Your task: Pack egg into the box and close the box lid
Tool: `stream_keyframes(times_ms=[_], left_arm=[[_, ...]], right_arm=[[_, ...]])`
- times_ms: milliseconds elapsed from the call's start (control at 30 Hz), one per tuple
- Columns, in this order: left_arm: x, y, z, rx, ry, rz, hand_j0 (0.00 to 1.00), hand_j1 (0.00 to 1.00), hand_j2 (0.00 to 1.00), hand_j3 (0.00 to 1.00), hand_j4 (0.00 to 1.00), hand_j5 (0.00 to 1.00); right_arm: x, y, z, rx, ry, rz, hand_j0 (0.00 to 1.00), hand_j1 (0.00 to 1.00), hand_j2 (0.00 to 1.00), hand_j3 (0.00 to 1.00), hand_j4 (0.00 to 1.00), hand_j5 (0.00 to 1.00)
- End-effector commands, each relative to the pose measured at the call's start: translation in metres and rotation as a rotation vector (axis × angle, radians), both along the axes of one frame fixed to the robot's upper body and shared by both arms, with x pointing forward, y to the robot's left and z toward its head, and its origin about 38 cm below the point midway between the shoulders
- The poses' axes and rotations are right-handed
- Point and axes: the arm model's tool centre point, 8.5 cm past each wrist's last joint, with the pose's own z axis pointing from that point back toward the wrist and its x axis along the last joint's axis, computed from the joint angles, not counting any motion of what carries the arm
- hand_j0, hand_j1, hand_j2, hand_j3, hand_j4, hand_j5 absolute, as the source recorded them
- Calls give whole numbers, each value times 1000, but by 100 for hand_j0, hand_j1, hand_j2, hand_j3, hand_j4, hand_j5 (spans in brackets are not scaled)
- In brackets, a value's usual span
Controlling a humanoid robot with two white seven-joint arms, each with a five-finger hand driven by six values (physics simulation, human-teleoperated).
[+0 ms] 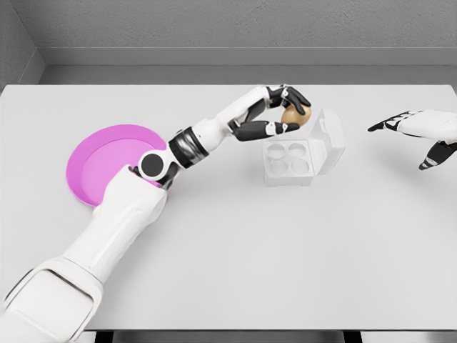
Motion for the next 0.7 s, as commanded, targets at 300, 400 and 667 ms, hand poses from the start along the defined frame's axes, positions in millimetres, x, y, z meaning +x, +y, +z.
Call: stream_keyframes(times_ms=[300, 400, 667], left_arm=[[-2, 4, -10, -52, 51, 23, 42, 42, 42, 42, 42, 42], [0, 5, -11, -50, 57, 28, 42, 42, 42, 42, 42, 42], [4, 15, -31, -36, 120, 63, 42, 42, 42, 42, 42, 42]], right_arm=[[0, 0, 0, 2, 3, -2, 100, 100, 100, 100, 100, 100], [0, 0, 0, 2, 3, -2, 100, 100, 100, 100, 100, 100], [0, 0, -1, 1, 3, -1, 100, 100, 100, 100, 100, 100]])
